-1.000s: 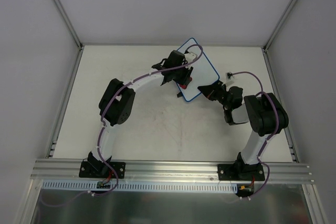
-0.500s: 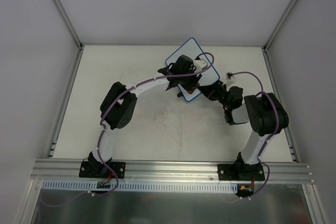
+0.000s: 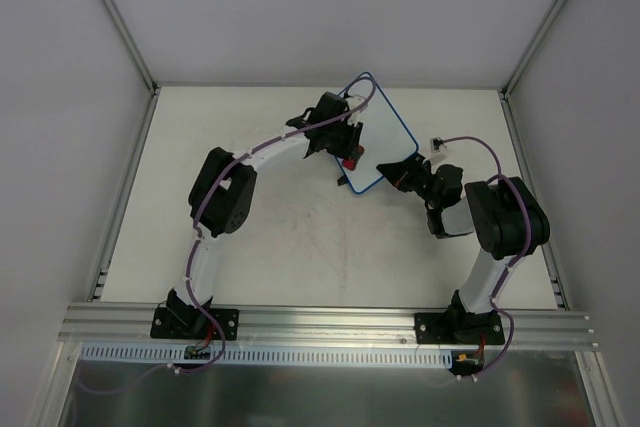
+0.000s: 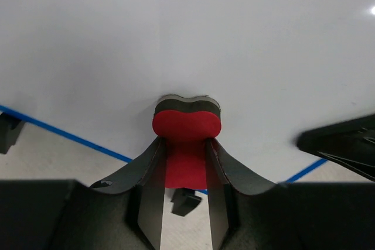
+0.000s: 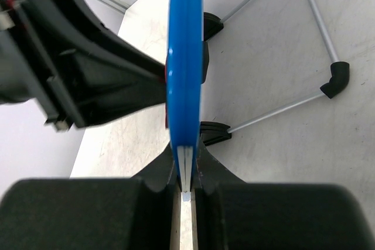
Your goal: Erase the whiteboard
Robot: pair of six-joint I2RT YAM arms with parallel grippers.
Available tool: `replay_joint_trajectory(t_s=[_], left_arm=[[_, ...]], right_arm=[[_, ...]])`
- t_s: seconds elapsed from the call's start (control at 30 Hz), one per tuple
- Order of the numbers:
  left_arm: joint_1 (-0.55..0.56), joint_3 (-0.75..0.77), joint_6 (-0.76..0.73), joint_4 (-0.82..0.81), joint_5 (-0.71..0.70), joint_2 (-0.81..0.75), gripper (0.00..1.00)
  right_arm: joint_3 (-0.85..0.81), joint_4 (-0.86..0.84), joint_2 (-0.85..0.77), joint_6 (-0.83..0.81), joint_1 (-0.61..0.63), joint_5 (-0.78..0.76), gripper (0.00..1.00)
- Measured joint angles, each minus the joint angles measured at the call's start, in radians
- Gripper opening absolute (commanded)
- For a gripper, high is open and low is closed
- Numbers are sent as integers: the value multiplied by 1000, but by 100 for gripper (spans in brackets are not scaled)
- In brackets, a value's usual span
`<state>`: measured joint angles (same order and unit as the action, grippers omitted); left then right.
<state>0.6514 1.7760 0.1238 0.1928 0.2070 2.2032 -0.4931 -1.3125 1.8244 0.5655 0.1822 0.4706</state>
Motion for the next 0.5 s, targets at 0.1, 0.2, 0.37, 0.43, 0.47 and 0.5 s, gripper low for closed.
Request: replay_joint_trajectory(t_s=[0.1, 0.2, 0.37, 0.43, 0.47, 0.5], left_arm=[[-43, 0, 50, 0, 0, 16, 0], [-80, 0, 99, 6, -2, 29, 0], [-111, -14, 182, 12, -18, 37, 0], [-116, -19, 216, 12, -16, 37, 0], [-117, -23, 228, 11, -18, 37, 0], [-119, -25, 238, 9, -18, 37, 0]], right_arm=[[0, 0, 0, 0, 0, 1, 0], [0, -2, 0, -1, 0, 2, 0], [0, -2, 0, -1, 1, 2, 0], [0, -2, 0, -1, 1, 2, 0], [0, -3, 0, -2, 1, 2, 0], [0, -3, 0, -2, 1, 2, 0]])
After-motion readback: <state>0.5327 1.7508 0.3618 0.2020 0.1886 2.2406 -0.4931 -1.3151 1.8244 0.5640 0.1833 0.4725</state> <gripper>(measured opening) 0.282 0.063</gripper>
